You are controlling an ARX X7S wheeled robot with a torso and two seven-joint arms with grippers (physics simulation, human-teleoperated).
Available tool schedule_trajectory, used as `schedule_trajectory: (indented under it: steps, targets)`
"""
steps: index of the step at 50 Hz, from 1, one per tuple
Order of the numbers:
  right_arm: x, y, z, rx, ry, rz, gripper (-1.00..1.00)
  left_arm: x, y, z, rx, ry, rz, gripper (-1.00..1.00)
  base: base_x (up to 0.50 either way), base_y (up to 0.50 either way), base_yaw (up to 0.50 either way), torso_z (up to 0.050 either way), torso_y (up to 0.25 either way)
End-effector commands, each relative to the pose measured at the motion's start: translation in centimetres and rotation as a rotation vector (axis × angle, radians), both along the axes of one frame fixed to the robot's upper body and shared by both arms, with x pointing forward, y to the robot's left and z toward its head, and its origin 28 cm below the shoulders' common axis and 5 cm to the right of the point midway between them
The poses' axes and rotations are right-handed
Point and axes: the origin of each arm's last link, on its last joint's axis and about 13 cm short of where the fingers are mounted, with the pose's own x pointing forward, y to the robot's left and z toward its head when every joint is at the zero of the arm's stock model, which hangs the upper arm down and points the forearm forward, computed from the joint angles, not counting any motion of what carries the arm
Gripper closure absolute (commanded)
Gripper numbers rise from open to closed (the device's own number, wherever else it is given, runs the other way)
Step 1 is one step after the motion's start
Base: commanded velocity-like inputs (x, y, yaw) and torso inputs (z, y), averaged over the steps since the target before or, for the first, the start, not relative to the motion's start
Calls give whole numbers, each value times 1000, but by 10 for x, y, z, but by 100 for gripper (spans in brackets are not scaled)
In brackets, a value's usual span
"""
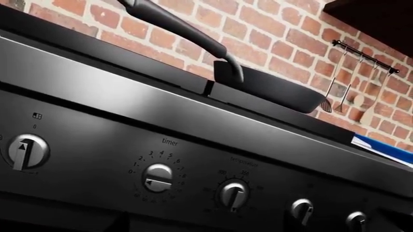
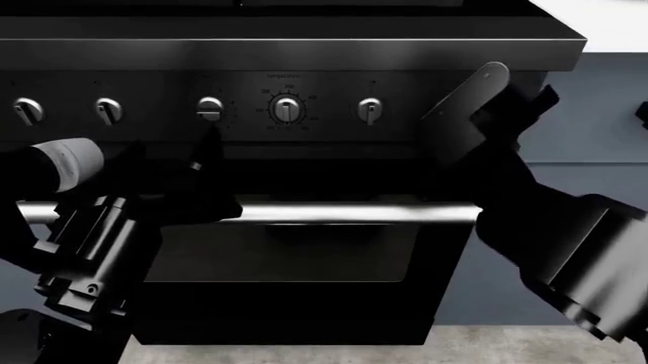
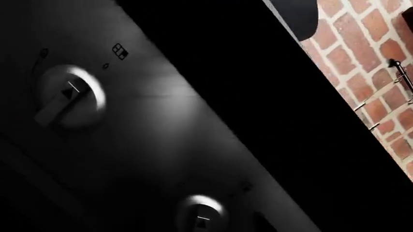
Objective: Pick the croissant and place it on the pan. Then turn on the stove to warm the croissant.
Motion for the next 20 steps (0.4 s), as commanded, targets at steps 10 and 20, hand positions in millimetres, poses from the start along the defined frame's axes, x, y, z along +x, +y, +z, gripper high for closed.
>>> schedule_trajectory:
  steps: [10,20]
  targets:
    - [-51,17,15,87,-27,83,-100,-3,-1,2,0,-11,-6,-100,0,0,0,0,0]
    - [-71,15,16,149,-40,79,-100,-6,-1,4,2,-17,-9,-100,0,0,0,0,0]
